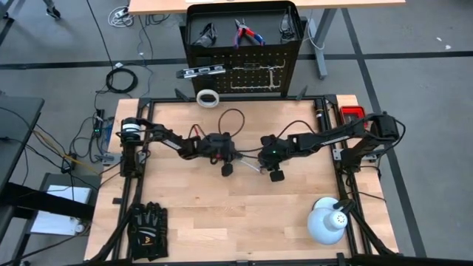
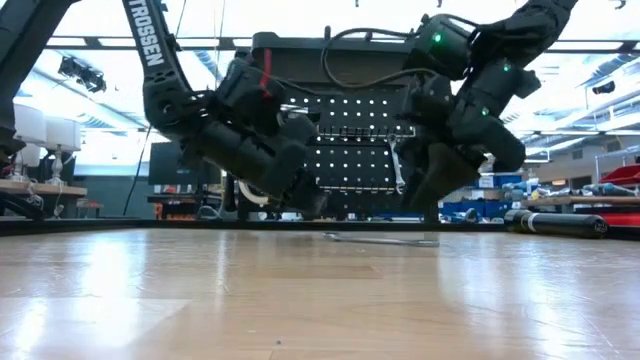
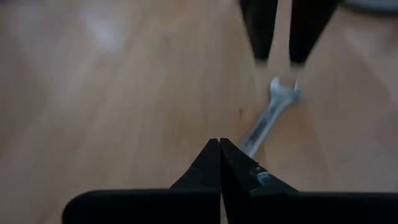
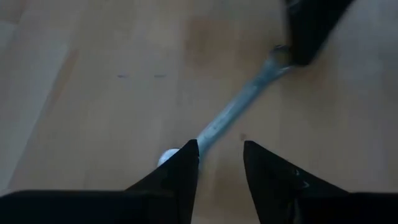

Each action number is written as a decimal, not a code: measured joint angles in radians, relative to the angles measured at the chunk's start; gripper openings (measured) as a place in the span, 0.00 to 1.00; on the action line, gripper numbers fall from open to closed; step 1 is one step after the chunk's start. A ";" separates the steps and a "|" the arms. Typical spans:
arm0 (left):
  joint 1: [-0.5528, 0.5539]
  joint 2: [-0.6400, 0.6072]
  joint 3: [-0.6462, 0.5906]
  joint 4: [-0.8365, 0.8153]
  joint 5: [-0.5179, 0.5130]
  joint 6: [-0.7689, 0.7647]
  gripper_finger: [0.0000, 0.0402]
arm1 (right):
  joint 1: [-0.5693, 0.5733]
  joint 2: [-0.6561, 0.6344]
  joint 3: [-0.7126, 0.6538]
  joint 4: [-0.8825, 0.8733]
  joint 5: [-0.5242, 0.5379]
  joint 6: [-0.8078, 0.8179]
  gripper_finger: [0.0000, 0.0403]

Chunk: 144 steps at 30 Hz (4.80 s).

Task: Hang tools onto peg board
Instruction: Hang the silver wrench on the peg board

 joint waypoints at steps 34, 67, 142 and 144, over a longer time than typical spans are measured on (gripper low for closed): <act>-0.035 0.069 -0.251 0.439 -0.228 -0.122 0.00 | 0.042 -0.031 -0.010 0.178 0.066 0.142 0.38; -0.065 0.217 -0.235 0.632 -0.215 -0.159 0.00 | 0.052 0.045 -0.010 0.108 0.125 0.376 0.49; -0.148 -0.143 -0.386 0.853 -0.683 0.163 0.00 | -0.204 0.016 -0.011 0.457 1.015 0.409 0.32; -0.148 -0.143 -0.386 0.853 -0.683 0.163 0.00 | -0.221 0.016 -0.011 0.498 1.009 0.388 0.32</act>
